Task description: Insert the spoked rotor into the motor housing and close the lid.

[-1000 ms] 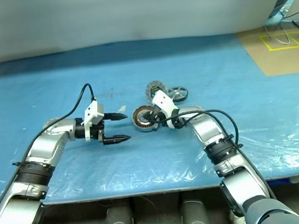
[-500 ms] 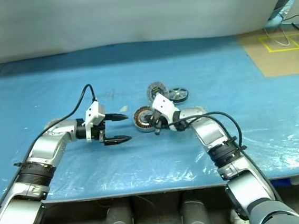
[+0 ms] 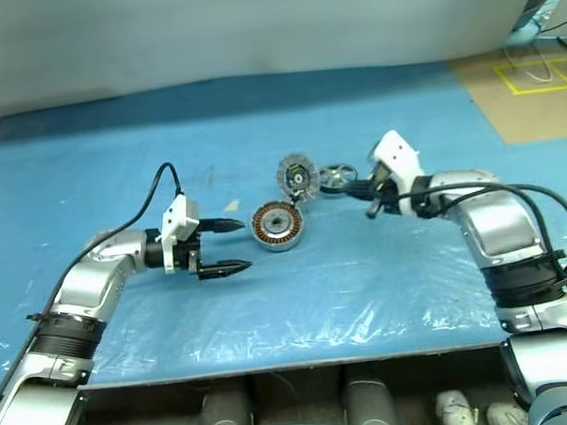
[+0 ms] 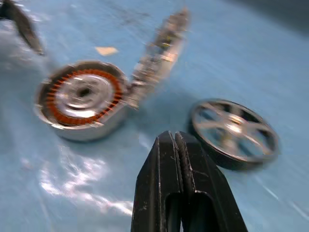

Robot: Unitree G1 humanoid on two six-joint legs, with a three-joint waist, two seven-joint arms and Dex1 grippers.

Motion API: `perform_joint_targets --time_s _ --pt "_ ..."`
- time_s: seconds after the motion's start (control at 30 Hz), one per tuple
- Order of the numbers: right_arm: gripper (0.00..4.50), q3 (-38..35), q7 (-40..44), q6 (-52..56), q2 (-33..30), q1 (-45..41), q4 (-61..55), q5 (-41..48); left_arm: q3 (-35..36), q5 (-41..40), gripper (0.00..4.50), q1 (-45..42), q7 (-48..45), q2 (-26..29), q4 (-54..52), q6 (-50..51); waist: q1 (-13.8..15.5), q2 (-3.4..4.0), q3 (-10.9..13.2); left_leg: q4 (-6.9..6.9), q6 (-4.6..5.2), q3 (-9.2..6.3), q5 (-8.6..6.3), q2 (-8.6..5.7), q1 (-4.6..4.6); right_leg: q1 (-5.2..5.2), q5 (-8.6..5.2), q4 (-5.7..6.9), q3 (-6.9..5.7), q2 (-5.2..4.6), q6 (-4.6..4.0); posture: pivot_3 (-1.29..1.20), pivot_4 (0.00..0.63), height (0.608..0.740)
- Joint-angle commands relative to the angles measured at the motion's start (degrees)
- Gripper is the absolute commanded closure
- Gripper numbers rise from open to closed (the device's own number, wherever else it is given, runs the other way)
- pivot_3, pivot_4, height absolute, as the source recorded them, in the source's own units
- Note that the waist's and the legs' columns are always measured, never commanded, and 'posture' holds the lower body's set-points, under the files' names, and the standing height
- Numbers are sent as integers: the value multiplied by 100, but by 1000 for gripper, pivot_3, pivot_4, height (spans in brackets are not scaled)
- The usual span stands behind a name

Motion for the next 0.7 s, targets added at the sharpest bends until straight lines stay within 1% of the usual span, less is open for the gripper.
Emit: perform_joint_targets --time_s 0.03,0.1,0.17,0.3,0.4,0.47,0.53,0.7 --pt "3923 61 -360 -978 -23 -629 889 -572 103 -70 0 -29 44 -40 -152 -48 -34 1 1 5 0 0 0 -2 1 -1 -1 3 2 0 -1 0 150 740" --pt "3269 423 -273 -1457 25 -860 1327 -944 96 -86 0 -33 29 -56 -156 -33 -54 1 1 13 1 0 0 0 1 -1 -1 13 3 -1 -2 0 150 740" --pt "2524 596 -213 -1715 150 -1077 1702 -1114 89 -95 0 -11 -17 -35 -166 -34 -63 1 1 18 3 0 1 0 0 0 -1 15 2 0 -3 0 150 740" --pt "1079 987 -582 -2190 717 -1894 3209 -1676 117 -50 0 -41 -29 3 -75 -111 -122 0 1 28 4 0 2 -2 -15 -11 0 26 2 -1 -2 0 150 740" --pt "92 1013 -721 -2509 1089 -2370 4081 -1797 126 -65 0 -72 25 -37 -116 -90 -106 1 2 34 5 -2 2 3 -25 -23 -2 54 -5 -1 -6 0 150 740" --pt "92 1019 -695 -2704 1224 -2592 4468 -1866 118 -61 0 -41 44 -39 -156 -90 -90 1 2 35 5 -2 2 6 -30 -26 -4 55 -8 -1 -9 0 150 740" --pt "92 1048 -479 -2895 1268 -2721 4706 -1908 120 -64 0 18 58 -20 -206 -89 -67 0 2 41 6 -2 2 6 -37 -26 -4 55 -12 -4 -9 0 150 740" --pt "92 1174 -209 -3343 1196 -2902 5173 -2185 121 -4 0 139 98 47 -233 -149 -50 -1 3 49 8 -3 2 9 -42 -26 -4 58 -16 -5 -9 0 150 740"
